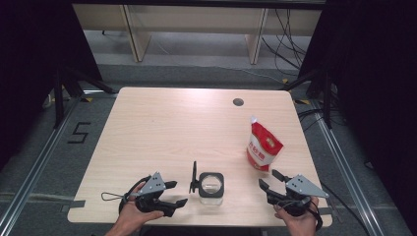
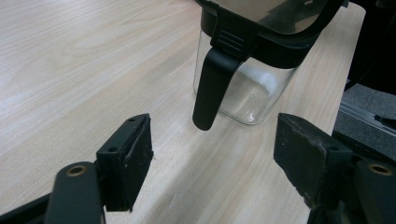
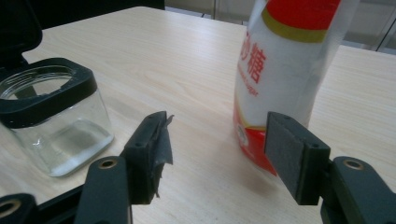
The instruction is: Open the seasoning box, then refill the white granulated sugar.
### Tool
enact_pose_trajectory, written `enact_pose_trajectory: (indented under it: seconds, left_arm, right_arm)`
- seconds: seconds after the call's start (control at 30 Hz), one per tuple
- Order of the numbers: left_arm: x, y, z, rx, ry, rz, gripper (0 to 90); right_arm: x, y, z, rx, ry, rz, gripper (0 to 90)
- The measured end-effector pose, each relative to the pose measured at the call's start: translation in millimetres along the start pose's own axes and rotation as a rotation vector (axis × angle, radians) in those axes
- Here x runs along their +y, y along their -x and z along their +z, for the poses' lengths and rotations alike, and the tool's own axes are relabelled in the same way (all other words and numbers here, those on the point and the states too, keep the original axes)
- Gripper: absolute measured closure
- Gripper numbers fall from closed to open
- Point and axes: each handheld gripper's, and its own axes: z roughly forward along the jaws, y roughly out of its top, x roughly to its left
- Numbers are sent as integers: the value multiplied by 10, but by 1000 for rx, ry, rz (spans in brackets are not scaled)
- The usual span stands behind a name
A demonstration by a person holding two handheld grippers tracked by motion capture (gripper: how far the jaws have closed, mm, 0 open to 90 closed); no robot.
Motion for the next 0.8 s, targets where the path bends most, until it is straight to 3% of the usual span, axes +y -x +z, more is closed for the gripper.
enact_pose_trajectory:
  seconds: [0.03, 0.07, 0.1, 0.17, 0.27, 0.33, 0.37, 0.47, 0.5, 0.53, 0.57, 0.6, 0.67, 0.77, 0.8]
  left_arm:
    - [-6, 14, -4, -2, 9, -43, 265]
    - [-7, 16, -7, -2, 14, -50, 252]
    - [-16, 18, -3, -3, 23, -65, 247]
    - [-14, 2, -9, -8, 7, -51, 232]
    - [-13, 10, 14, -10, 7, -69, 215]
    - [-6, 10, 22, -13, -2, -46, 212]
    - [-12, 30, 28, -5, -4, -64, 212]
    - [-10, 33, 31, -10, 4, -56, 213]
    - [-9, 17, 23, 9, -3, -41, 213]
    - [-7, 22, 20, 0, -2, -65, 213]
    - [-11, 7, 18, 4, 2, -51, 212]
    - [-14, 14, 15, 12, 1, -64, 212]
    - [-12, 17, 13, 3, 4, -68, 212]
    - [-12, 25, 12, 4, 4, -63, 206]
    - [-19, 22, 16, 2, 6, -55, 206]
  right_arm:
    - [2, 34, 11, 3, 8, -28, 401]
    - [1, 62, 22, -3, 15, -55, 395]
    - [-6, 56, 31, 7, 13, -24, 390]
    - [-25, 55, 26, -2, 1, 4, 386]
    - [-35, 81, 28, 11, 6, 1, 377]
    - [-41, 90, 36, 10, 19, -2, 375]
    - [-41, 90, 16, -7, 8, -1, 376]
    - [-39, 116, 11, -17, 19, 1, 376]
    - [-35, 130, 3, -19, 14, -12, 376]
    - [-37, 135, -1, -21, 17, -3, 374]
    - [-41, 143, -1, -41, 33, -9, 369]
    - [-44, 129, -7, -31, 20, 23, 364]
    - [-43, 143, -6, -43, 29, 4, 354]
    - [-43, 134, 17, -37, 18, 14, 336]
    - [-42, 115, 14, -44, 9, 41, 322]
